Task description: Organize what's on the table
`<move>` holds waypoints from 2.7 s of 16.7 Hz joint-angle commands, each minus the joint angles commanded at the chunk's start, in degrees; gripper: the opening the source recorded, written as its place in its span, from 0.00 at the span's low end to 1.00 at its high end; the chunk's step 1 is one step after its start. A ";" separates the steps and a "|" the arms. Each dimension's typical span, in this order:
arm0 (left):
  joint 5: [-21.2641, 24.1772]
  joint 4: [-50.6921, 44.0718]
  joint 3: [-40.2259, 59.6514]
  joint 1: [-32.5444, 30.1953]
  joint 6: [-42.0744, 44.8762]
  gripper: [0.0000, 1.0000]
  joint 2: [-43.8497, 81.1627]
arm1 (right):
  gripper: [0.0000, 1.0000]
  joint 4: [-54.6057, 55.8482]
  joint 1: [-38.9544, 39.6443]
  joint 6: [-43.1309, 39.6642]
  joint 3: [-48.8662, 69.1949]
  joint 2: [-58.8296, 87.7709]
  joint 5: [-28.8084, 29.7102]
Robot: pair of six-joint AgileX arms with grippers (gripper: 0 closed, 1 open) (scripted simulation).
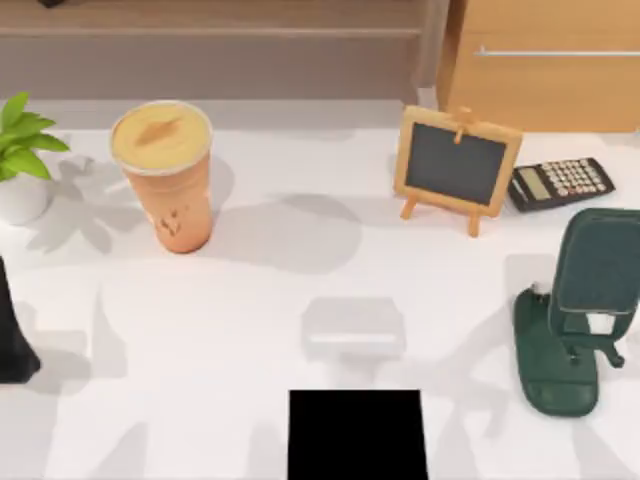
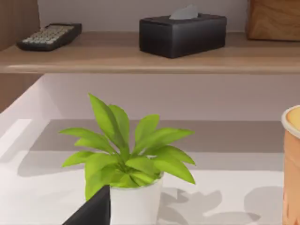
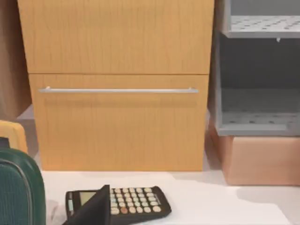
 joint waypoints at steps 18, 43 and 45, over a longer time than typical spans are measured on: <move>0.00 0.00 0.00 0.00 0.00 1.00 0.00 | 1.00 -40.94 -7.04 7.38 57.52 68.95 0.18; 0.00 0.00 0.00 0.00 0.00 1.00 0.00 | 1.00 -53.44 -11.66 12.46 86.87 122.91 0.33; 0.00 0.00 0.00 0.00 0.00 1.00 0.00 | 1.00 -50.75 -11.68 12.47 84.80 124.09 0.34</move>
